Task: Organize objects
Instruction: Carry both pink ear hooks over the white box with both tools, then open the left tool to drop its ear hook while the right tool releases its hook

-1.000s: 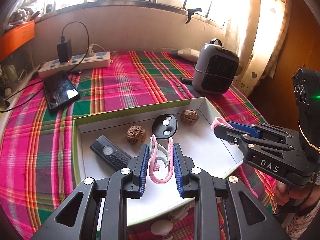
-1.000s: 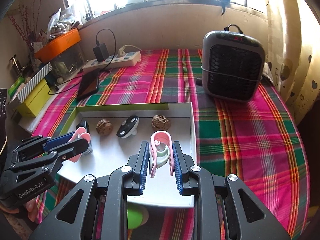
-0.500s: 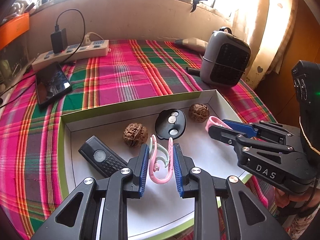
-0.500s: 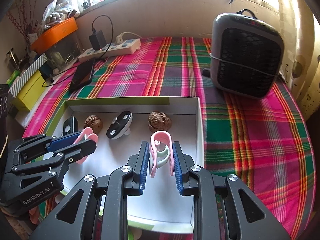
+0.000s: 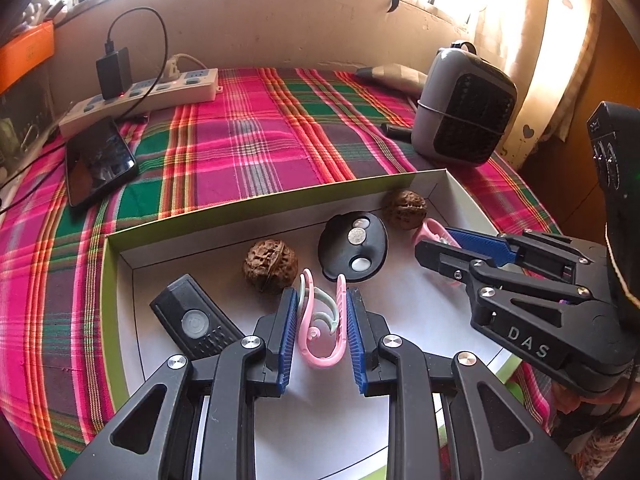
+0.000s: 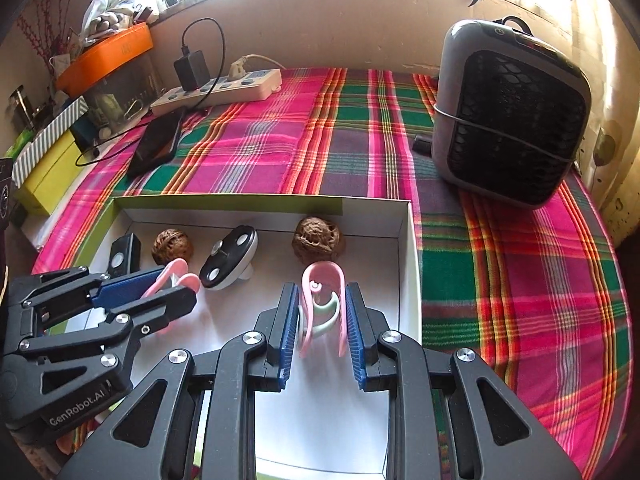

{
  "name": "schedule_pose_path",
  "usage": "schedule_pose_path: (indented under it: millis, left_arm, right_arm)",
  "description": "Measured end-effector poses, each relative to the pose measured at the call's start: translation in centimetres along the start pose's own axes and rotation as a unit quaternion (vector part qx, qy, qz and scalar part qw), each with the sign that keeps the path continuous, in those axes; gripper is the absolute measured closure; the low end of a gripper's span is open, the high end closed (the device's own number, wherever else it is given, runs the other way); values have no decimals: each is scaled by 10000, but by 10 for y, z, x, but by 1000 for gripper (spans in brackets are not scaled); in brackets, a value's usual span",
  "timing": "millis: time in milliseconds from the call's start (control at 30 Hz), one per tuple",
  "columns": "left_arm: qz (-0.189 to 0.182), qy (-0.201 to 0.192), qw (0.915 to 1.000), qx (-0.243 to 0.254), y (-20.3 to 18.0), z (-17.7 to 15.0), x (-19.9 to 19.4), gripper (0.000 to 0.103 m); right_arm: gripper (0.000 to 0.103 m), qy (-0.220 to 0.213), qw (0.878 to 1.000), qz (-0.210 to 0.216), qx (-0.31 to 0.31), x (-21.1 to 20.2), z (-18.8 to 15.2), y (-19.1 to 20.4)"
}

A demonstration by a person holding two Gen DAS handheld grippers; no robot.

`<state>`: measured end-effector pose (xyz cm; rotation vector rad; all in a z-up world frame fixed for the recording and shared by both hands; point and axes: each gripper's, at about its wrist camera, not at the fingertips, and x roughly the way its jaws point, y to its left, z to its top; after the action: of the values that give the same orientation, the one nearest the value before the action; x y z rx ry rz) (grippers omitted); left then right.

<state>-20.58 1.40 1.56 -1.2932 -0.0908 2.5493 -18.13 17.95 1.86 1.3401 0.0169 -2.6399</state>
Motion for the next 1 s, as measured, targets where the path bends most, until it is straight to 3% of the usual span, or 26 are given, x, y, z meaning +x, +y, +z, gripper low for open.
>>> schedule_pose_path:
  millis: [1000]
  left_arm:
    - [45, 17, 10000, -12, -1, 2, 4, 81]
  right_arm:
    - [78, -115, 9997, -139, -163, 5, 2, 5]
